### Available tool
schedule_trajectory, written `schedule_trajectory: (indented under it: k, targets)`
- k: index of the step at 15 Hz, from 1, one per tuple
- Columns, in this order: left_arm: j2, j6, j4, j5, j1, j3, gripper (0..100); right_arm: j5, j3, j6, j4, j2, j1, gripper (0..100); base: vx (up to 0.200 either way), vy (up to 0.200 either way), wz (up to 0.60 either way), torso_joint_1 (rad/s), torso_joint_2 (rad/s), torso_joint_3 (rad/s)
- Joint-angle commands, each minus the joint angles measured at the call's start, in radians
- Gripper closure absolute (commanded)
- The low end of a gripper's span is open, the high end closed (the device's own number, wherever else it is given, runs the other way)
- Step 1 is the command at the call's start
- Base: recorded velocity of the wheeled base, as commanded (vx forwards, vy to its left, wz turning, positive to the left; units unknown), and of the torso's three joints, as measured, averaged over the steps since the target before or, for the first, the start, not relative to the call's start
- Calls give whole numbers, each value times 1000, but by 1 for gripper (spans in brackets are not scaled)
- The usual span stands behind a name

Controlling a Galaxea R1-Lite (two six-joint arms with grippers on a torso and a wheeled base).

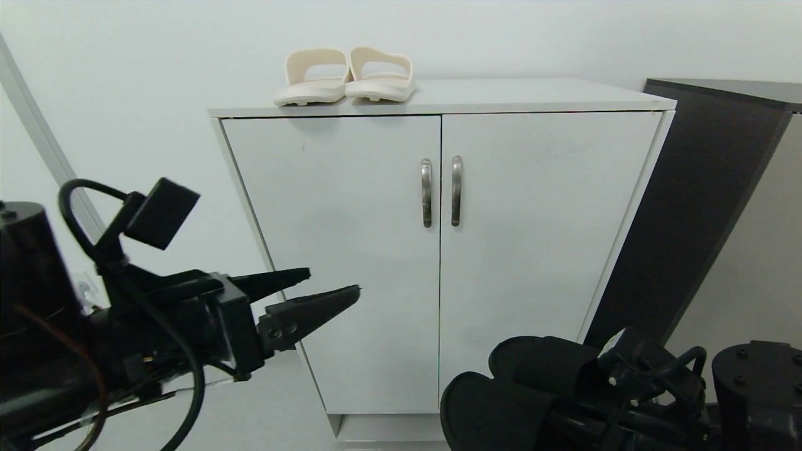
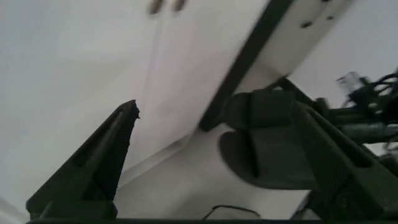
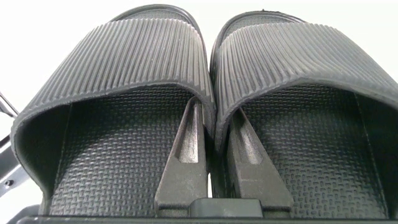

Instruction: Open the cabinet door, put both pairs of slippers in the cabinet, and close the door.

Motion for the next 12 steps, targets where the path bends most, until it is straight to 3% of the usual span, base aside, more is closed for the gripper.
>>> schedule_trajectory:
  k: [1, 2, 5, 7, 12]
  targets:
    - [148, -55, -62, 1, -82, -102, 0, 0, 2, 0, -8, 7, 1, 100, 0, 0, 0, 0, 0, 0]
    - [193, -75, -85, -2, -105, -148, 0, 0, 2, 1, -11, 8, 1, 100, 0, 0, 0, 0, 0, 0]
    - [298, -83, -89, -103, -115, -272, 0, 0, 2, 1, -13, 17, 0, 100, 0, 0, 0, 0, 0, 0]
    - [375, -175, -83, -122, -133, -398, 0, 0, 2, 1, -11, 19, 0, 100, 0, 0, 0, 0, 0, 0]
    - [559, -182, -16, -113, -180, -633, 0, -2, 3, 0, -10, 23, 17, 100, 0, 0, 0, 0, 0, 0]
